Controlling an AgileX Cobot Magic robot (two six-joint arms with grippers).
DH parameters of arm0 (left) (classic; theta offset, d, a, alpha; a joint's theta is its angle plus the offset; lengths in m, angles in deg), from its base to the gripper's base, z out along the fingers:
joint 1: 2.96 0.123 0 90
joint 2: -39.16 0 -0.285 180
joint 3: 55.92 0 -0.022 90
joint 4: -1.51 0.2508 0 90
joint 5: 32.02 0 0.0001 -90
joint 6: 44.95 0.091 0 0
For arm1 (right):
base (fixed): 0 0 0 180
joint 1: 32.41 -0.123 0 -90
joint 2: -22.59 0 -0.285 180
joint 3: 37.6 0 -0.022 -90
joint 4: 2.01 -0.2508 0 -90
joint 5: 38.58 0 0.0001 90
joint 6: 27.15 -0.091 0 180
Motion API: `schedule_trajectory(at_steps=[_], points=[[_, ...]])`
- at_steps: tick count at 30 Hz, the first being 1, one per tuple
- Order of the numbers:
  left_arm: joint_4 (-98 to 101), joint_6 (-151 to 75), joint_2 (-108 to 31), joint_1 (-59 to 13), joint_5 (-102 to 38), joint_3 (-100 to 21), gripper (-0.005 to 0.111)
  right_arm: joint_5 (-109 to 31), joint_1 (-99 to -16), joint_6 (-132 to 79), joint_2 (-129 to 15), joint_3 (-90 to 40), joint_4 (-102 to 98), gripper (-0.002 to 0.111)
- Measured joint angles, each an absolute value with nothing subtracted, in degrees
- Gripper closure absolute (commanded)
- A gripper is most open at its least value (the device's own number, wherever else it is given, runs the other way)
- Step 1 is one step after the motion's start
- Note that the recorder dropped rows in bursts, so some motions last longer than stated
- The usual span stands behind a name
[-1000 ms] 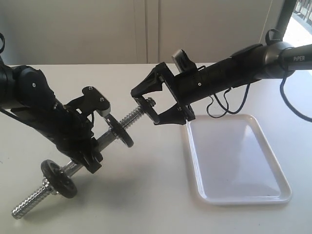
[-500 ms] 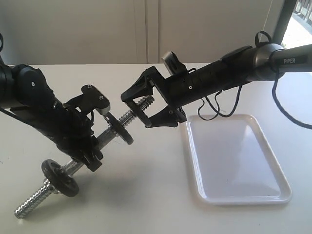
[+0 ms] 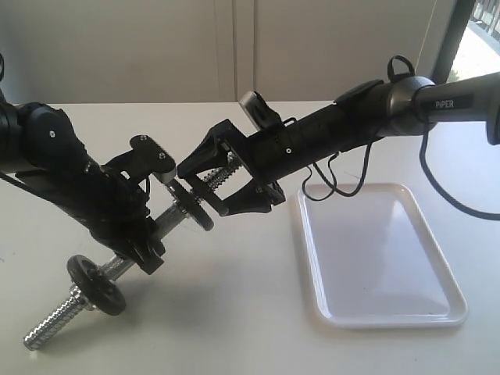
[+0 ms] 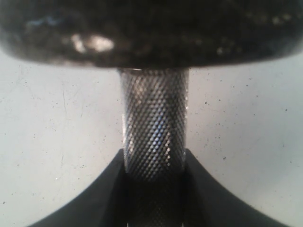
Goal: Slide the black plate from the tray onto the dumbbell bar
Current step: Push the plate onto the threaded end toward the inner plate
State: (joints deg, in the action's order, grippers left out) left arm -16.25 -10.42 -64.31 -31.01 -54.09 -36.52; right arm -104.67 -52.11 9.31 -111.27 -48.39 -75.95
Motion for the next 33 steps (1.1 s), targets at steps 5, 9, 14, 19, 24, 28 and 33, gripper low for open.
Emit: schedule_trajectory(at_steps=[5,9,14,19,24,28,33], points=[[-16.25,-10.42,-64.31,-31.01,-54.09,-36.52,0.107,-104.67,-52.38,9.42,-111.40,-48.39,-75.84,0.107],[-16.25,-10.42,-64.31,-31.01,-54.09,-36.52,0.107,-104.67,-52.38,10.34,-111.40,-48.39,-75.84,0.090],[-16.25,-10.42,-64.31,-31.01,-54.09,-36.52,0.107,-104.67,-52.38,10.82,-111.40,-48.39,-75.84,0.049],[-16.25,-10.42,-64.31,-31.01,-54.09,-36.52,0.107,-104.67,-52.38,10.94,-111.40,-48.39,-75.84,0.015],[-16.25,-10.42,-64.31,-31.01,-54.09,-36.52,0.107,-104.78,-52.38,10.94,-111.40,-48.39,-75.95,0.008],[-16.25,-10.42,-64.31,-31.01,-54.09,-36.52,0.107,-104.89,-52.38,10.94,-111.40,-48.39,-76.16,0.008],[-16.25,-10.42,-64.31,-31.01,-54.09,-36.52,0.107,-104.89,-52.38,10.94,-111.40,-48.39,-76.16,0.008]])
